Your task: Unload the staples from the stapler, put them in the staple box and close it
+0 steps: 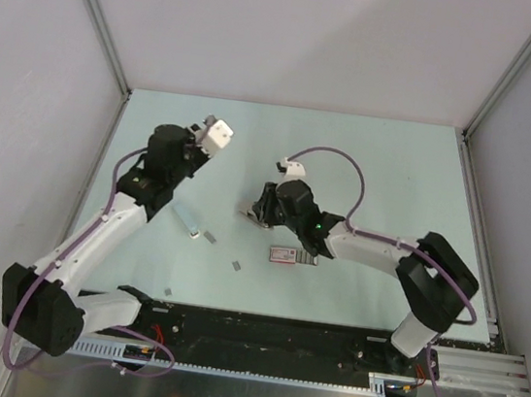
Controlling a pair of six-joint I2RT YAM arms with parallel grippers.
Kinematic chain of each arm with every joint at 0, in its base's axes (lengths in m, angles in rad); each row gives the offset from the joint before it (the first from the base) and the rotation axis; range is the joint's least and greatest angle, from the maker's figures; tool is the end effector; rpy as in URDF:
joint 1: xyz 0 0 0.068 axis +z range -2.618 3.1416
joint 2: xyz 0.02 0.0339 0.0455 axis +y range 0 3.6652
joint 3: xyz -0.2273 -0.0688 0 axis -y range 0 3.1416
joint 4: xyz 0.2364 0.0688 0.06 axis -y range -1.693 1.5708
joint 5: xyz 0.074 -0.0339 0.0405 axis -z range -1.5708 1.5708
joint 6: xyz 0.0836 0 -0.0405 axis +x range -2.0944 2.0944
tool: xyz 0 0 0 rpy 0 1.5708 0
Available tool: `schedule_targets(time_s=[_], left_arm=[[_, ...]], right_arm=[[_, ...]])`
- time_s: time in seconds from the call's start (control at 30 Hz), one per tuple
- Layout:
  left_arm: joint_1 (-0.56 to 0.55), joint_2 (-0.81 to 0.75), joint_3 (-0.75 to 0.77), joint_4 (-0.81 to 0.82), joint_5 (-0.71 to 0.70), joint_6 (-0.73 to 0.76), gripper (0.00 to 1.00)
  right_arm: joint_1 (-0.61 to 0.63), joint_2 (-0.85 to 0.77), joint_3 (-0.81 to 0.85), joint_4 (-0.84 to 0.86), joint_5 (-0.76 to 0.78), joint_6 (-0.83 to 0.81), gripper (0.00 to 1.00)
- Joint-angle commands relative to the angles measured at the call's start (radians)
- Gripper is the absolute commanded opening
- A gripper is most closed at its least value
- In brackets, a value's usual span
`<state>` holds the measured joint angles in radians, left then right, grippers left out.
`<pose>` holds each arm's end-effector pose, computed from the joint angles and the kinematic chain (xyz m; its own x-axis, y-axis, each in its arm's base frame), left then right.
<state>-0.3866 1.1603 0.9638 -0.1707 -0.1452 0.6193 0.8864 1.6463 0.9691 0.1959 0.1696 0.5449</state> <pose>0.3001 -0.1091 0.2783 -0.1268 0.6717 -0.7298 0.3949 0.7091 0.5841 0.2623 0.2991 0.1664 -0.5971 0.0763 -0.7985 -0.4205 0.8179 0.3926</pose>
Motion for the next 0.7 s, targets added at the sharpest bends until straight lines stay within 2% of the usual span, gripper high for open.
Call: schedule_targets(time_s=[0.0, 0.37, 0.57, 0.67], left_arm=[[0.088, -0.068, 0.022, -0.197, 0.163, -0.207, 0.38], [0.141, -0.137, -0.049, -0.233, 0.212, -0.265, 0.38], [0.146, -0.171, -0.074, -0.263, 0.210, -0.283, 0.39], [0.148, -0.182, -0.082, -0.288, 0.211, -0.284, 0.40]], right_arm=[[0.007, 0.080, 0.147, 0.044, 0.077, -0.060, 0.00], [0.030, 0.262, 0.324, 0.053, 0.283, -0.250, 0.00], [0.024, 0.394, 0.455, -0.010, 0.350, -0.342, 0.00], [0.008, 0.437, 0.509, -0.093, 0.327, -0.325, 0.11]])
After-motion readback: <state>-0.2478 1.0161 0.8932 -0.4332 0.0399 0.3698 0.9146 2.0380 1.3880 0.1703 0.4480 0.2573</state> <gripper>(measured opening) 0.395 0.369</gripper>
